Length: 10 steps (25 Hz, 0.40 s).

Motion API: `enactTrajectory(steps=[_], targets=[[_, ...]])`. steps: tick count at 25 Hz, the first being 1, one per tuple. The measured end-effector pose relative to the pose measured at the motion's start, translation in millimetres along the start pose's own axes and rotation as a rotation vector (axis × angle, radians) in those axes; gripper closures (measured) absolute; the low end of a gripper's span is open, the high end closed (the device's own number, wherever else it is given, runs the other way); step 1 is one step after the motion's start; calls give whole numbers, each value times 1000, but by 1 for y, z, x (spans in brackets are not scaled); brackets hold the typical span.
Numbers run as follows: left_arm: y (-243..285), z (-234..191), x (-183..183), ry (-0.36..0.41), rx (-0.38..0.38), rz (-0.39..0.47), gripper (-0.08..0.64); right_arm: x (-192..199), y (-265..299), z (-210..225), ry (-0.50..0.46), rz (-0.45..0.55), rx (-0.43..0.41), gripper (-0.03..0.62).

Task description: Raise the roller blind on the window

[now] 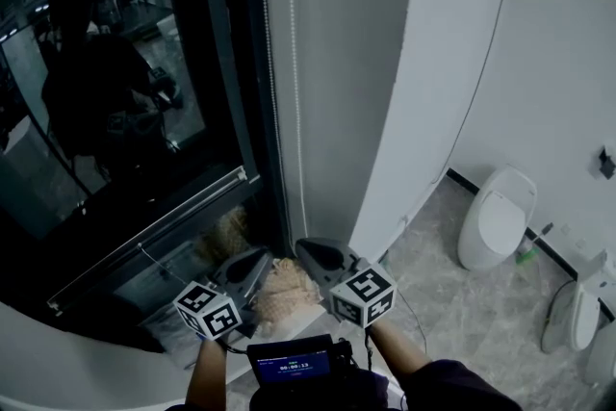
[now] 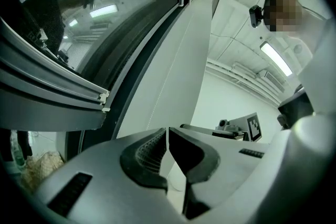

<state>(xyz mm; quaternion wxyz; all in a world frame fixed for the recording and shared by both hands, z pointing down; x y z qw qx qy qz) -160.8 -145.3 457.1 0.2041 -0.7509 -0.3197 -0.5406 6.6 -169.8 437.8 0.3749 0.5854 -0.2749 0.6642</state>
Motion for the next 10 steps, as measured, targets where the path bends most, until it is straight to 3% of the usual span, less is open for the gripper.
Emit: enactTrajectory(steps=[10], targets=[[-3, -2, 3, -8, 8, -3, 549, 4, 1, -2, 8, -16, -7, 584]])
Point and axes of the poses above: the fingertips, and each gripper's own axes: y forward along the fingers, z to its right, x out of its underside, the point moved 7 cm from there along -y, backward along the fingers, and after that the axes turned 3 degrees about -z, right-handed, at the moved point
